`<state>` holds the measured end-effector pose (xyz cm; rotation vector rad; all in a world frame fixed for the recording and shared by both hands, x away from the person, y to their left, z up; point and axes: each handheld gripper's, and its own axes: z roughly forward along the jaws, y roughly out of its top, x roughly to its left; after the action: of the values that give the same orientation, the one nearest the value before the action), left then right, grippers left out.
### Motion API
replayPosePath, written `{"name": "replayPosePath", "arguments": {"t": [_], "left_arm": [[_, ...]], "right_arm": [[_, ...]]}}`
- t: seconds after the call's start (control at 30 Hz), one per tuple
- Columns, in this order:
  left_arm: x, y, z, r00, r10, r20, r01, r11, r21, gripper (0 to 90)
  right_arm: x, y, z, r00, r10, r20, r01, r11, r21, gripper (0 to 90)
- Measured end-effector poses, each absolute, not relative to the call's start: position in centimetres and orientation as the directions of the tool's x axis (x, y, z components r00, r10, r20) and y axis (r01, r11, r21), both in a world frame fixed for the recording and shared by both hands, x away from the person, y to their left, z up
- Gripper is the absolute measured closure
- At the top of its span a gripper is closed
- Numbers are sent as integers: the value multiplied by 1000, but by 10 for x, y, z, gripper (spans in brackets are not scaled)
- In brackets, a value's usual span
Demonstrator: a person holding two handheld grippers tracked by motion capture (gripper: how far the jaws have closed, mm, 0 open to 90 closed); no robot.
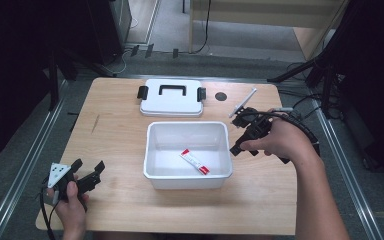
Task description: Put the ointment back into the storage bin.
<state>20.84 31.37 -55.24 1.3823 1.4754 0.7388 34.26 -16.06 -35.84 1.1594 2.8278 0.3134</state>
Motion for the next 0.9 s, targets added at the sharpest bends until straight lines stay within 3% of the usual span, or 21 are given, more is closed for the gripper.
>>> {"name": "replayPosePath", "arguments": {"t": [0.63,0.9], "left_arm": [[208,313,-552,91,969,-228,398,174,901,146],[208,313,-552,90,970,-225,396,173,902,146]], "right_arm": [[329,-221,-412,-619,782,75,767,581,273,349],[313,-252,-449,-588,801,108,759,501,416,339]]}}
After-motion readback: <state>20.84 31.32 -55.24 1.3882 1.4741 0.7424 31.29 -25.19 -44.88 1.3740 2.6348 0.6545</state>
